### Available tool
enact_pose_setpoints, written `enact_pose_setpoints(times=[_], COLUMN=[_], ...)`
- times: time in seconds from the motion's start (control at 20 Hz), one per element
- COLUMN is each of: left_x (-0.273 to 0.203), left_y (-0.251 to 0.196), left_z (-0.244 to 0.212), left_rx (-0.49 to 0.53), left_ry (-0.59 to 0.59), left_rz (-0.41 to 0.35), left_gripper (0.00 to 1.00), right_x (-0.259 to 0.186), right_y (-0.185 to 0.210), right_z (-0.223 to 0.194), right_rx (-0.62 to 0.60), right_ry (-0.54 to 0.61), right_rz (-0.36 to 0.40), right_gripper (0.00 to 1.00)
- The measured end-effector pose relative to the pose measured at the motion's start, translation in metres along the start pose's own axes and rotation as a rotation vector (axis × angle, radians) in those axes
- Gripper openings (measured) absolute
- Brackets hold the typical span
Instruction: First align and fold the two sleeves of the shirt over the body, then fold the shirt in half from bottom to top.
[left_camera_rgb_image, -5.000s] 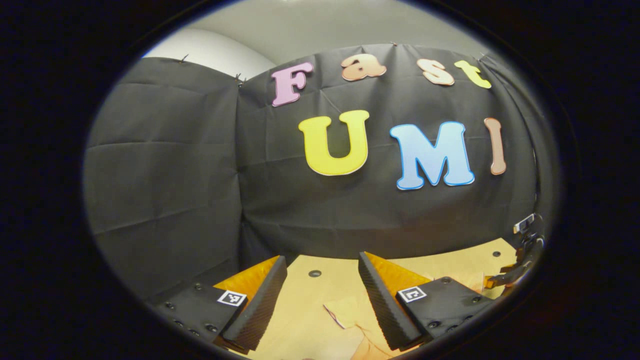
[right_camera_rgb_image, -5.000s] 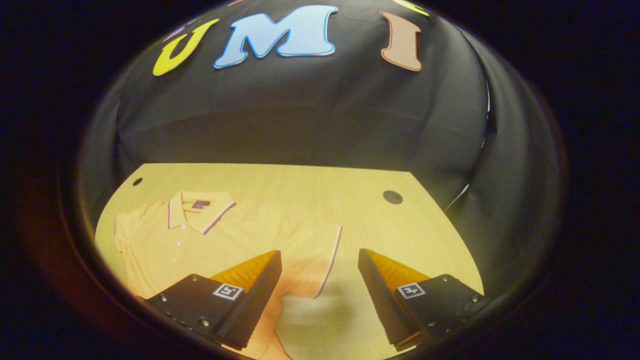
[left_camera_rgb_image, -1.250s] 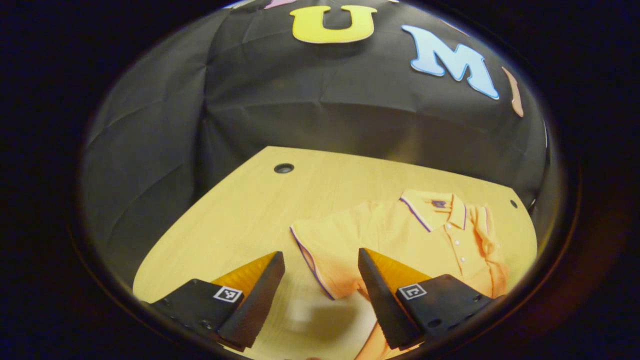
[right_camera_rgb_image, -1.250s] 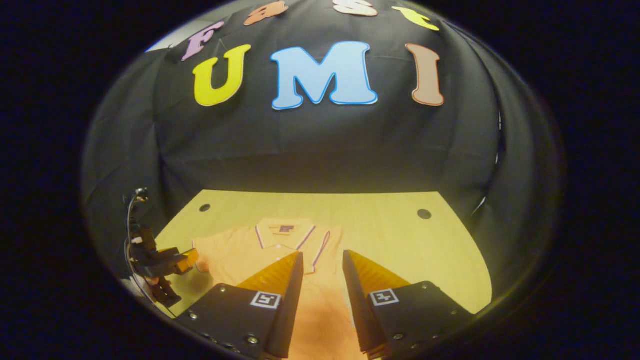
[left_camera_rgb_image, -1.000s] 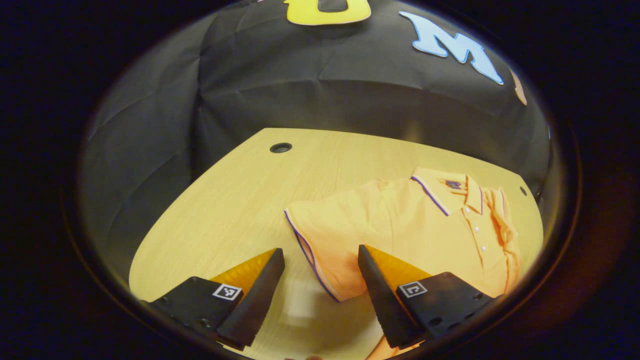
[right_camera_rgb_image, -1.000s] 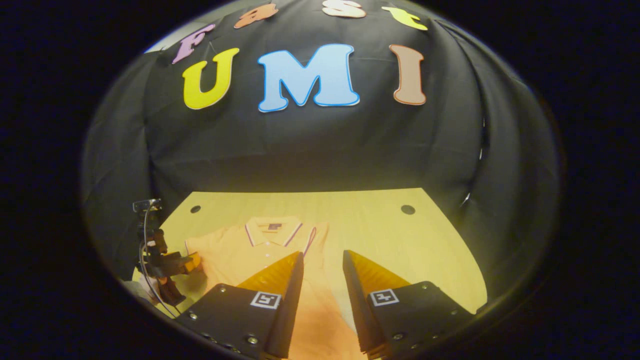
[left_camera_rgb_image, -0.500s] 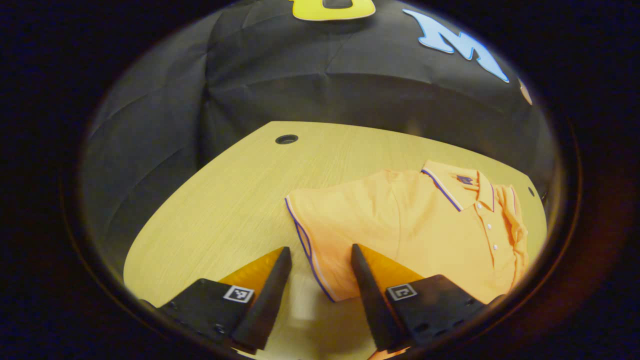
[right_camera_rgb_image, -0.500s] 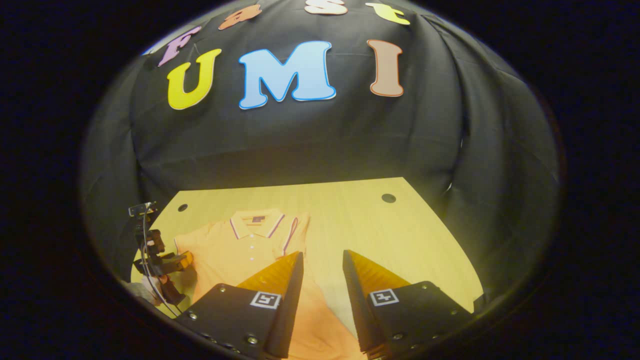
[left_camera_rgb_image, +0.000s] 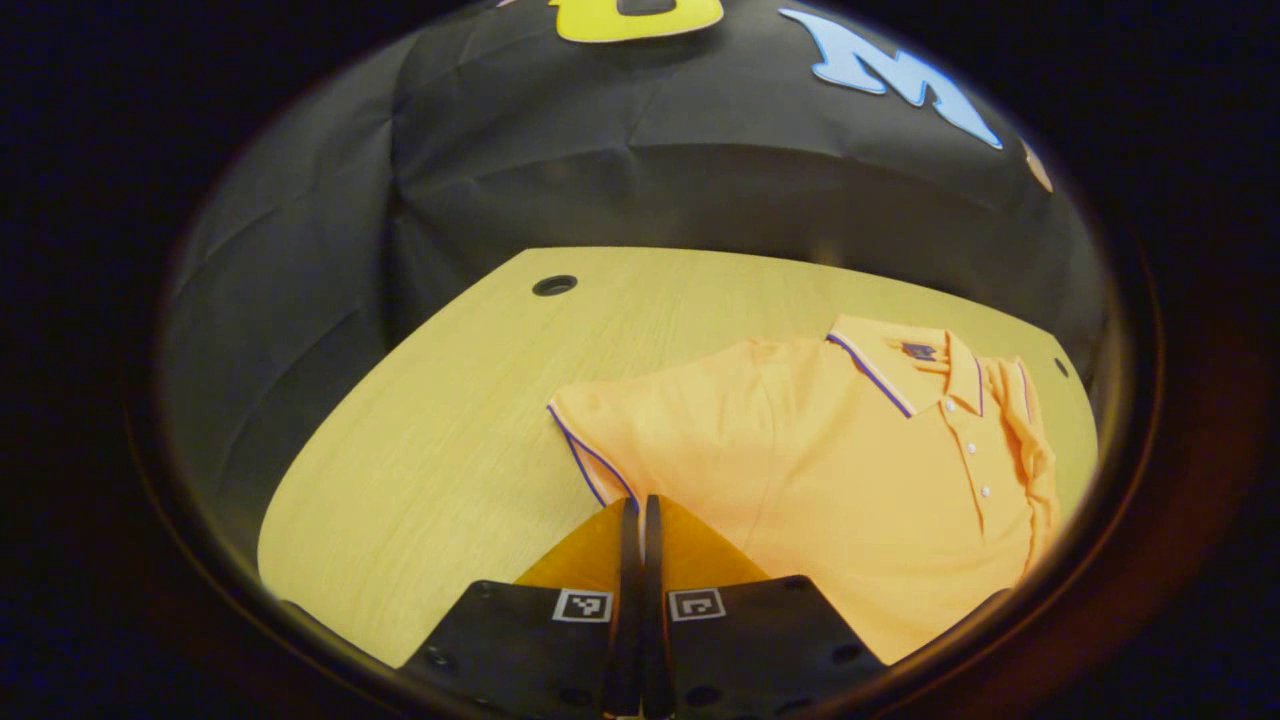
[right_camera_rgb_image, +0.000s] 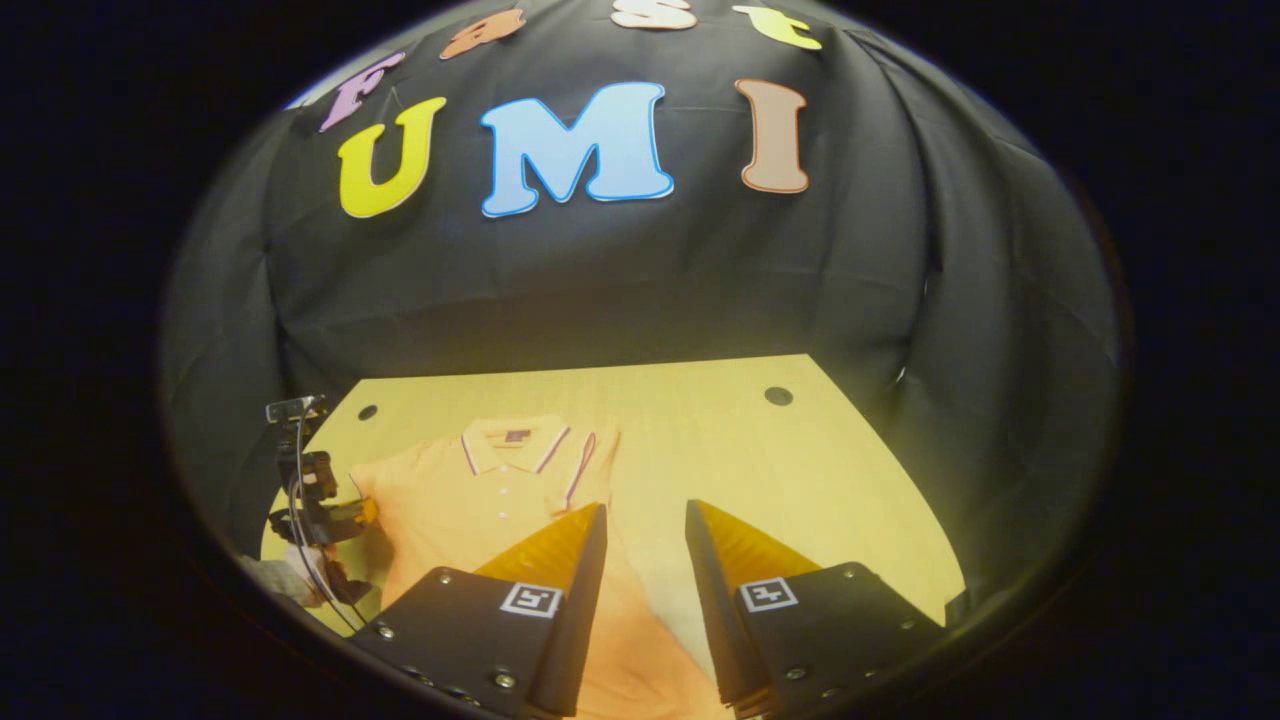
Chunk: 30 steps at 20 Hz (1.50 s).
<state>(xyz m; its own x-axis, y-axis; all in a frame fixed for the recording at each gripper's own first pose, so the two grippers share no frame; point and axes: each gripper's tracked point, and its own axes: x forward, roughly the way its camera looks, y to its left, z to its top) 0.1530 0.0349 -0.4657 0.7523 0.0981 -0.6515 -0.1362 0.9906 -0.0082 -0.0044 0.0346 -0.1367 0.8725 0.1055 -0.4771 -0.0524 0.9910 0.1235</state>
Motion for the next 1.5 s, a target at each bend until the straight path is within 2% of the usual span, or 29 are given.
enact_pose_setpoints(times=[0.2, 0.45, 0.7, 0.9, 1.0, 1.05, 1.1, 1.15, 1.2, 1.25, 1.45, 1.5], left_x=[-0.012, -0.032, -0.039, -0.028, -0.028, -0.031, -0.034, -0.039, -0.043, -0.05, -0.083, -0.091], left_y=[-0.031, -0.11, -0.185, -0.206, -0.208, -0.208, -0.207, -0.205, -0.201, -0.197, -0.162, -0.151], left_z=[0.037, 0.068, 0.058, 0.036, 0.033, 0.035, 0.036, 0.038, 0.039, 0.04, 0.032, 0.024], left_rx=[0.114, 0.253, 0.359, 0.403, 0.39, 0.382, 0.375, 0.368, 0.359, 0.345, 0.288, 0.287], left_ry=[-0.092, -0.177, -0.178, -0.123, -0.114, -0.116, -0.119, -0.125, -0.127, -0.127, -0.11, -0.103], left_rz=[-0.044, -0.173, -0.287, -0.312, -0.328, -0.33, -0.335, -0.332, -0.329, -0.325, -0.321, -0.319], left_gripper=[0.06, 0.06, 0.07, 0.08, 0.15, 0.24, 0.43, 0.52, 0.5, 0.54, 0.54, 0.6], right_x=[0.0, -0.003, -0.011, -0.016, -0.017, -0.017, -0.016, -0.015, -0.014, -0.014, -0.007, -0.005], right_y=[-0.003, -0.014, -0.034, -0.05, -0.055, -0.057, -0.058, -0.058, -0.058, -0.057, -0.049, -0.046], right_z=[-0.003, -0.009, -0.016, -0.023, -0.027, -0.029, -0.032, -0.033, -0.035, -0.036, -0.056, -0.064], right_rx=[0.015, 0.036, 0.064, 0.084, 0.09, 0.091, 0.091, 0.091, 0.09, 0.086, 0.055, 0.046], right_ry=[0.002, 0.006, 0.009, 0.016, 0.023, 0.027, 0.032, 0.036, 0.04, 0.043, 0.079, 0.094], right_rz=[0.002, -0.01, -0.041, -0.064, -0.067, -0.066, -0.063, -0.059, -0.053, -0.047, -0.007, 0.003], right_gripper=[0.5, 0.5, 0.5, 0.5, 0.5, 0.5, 0.5, 0.5, 0.5, 0.5, 0.5, 0.5])
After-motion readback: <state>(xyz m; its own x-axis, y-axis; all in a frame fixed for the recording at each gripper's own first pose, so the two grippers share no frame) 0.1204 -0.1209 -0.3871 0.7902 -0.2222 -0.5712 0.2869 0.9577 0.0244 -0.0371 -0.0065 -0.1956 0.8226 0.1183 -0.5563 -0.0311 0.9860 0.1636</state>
